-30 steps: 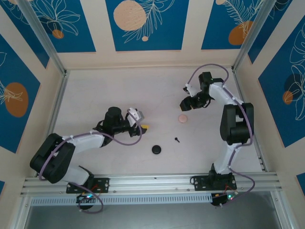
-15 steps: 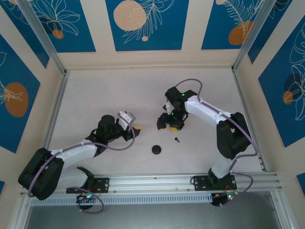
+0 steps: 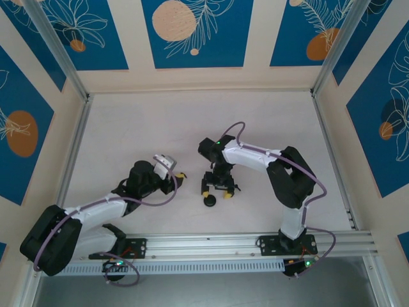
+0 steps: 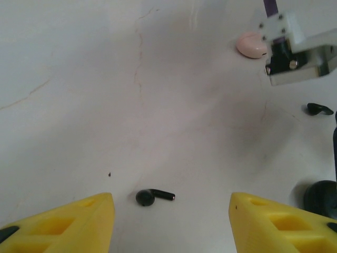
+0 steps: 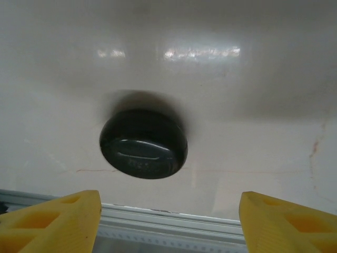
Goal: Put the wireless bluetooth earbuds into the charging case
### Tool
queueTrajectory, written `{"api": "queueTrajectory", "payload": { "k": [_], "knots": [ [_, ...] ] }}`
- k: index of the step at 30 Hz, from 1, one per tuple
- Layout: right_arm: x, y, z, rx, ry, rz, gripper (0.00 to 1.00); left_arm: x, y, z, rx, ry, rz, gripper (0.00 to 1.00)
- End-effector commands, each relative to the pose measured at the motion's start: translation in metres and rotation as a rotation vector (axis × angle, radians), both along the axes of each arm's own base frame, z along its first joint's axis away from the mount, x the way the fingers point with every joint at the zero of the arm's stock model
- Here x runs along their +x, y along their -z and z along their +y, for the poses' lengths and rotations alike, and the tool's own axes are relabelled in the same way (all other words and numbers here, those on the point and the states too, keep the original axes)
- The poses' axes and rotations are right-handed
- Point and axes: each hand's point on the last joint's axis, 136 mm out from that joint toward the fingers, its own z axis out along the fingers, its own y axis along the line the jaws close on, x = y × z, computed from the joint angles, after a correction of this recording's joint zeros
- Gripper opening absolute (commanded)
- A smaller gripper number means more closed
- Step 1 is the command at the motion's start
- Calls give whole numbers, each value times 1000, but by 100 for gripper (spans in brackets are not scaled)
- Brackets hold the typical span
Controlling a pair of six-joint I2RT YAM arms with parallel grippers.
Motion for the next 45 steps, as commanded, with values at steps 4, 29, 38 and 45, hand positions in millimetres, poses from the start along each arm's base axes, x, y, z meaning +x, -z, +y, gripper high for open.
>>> {"api": "queueTrajectory", "payload": {
  "k": [4,29,38,45],
  "knots": [
    [-7,11,13,-23,26,54,70,-3,-1,2,5,-10,-3,58],
    [-8,36,21,-59,-28,64,42,-4,5,2,12,-9,16,58],
    [37,-13,34,204,63,-227,40,-17,-21,-17,-40,148,-78,56],
    [73,-75,57,571,108,-544,39,-44,-53,-36,-109,348,-220,52]
  ]
}}
